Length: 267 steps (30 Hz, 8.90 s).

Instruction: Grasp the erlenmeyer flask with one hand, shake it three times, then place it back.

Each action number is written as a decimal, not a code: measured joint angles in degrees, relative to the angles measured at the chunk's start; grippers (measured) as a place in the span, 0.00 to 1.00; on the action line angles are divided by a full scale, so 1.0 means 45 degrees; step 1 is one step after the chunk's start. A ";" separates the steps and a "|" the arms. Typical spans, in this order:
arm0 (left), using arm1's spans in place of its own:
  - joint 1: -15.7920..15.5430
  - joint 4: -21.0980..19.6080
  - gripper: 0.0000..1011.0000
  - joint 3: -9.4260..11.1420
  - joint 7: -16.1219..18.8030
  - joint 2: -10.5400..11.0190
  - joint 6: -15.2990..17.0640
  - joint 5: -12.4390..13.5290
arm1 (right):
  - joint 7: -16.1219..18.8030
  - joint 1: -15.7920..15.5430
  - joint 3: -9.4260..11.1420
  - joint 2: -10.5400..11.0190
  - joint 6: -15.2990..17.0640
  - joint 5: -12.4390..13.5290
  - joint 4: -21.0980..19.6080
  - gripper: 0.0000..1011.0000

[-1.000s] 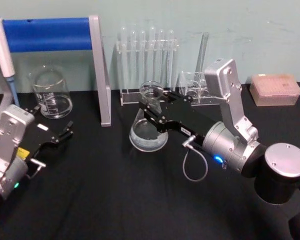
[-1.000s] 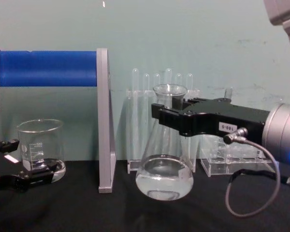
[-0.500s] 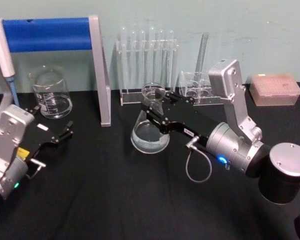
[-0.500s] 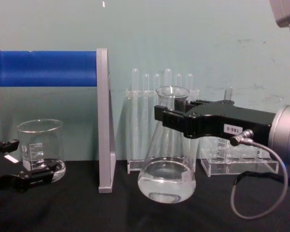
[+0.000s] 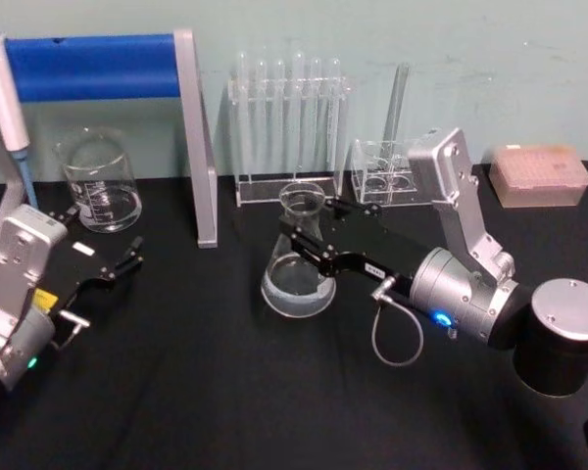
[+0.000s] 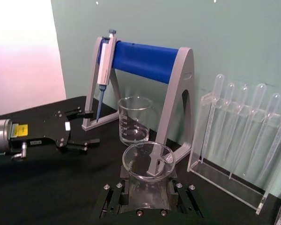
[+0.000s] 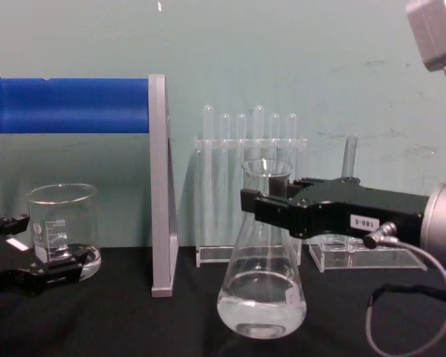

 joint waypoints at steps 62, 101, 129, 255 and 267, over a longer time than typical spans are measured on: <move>0.0000 0.0000 0.99 0.0000 0.0000 0.0000 -0.0001 0.0000 | 0.1639 0.0820 -0.1585 0.1128 -0.2063 0.1012 0.2020 0.44; -0.0001 0.0000 0.99 0.0000 0.0000 0.0000 -0.0001 0.0000 | 0.1856 0.1099 -0.1788 0.1087 -0.1977 0.1124 0.2559 0.44; -0.0001 0.0000 0.99 0.0000 0.0000 0.0000 -0.0001 0.0000 | 0.1967 0.1155 -0.1811 0.1091 -0.1988 0.1164 0.2644 0.44; -0.0001 0.0000 0.99 0.0001 0.0000 0.0000 -0.0001 0.0000 | -0.3546 -0.0043 0.1446 -0.0616 -0.0851 -0.0547 0.3189 0.99; -0.0001 0.0000 0.99 0.0000 0.0000 0.0000 -0.0001 0.0000 | -0.3545 -0.0036 0.1428 -0.0591 -0.0900 -0.0534 0.3176 0.99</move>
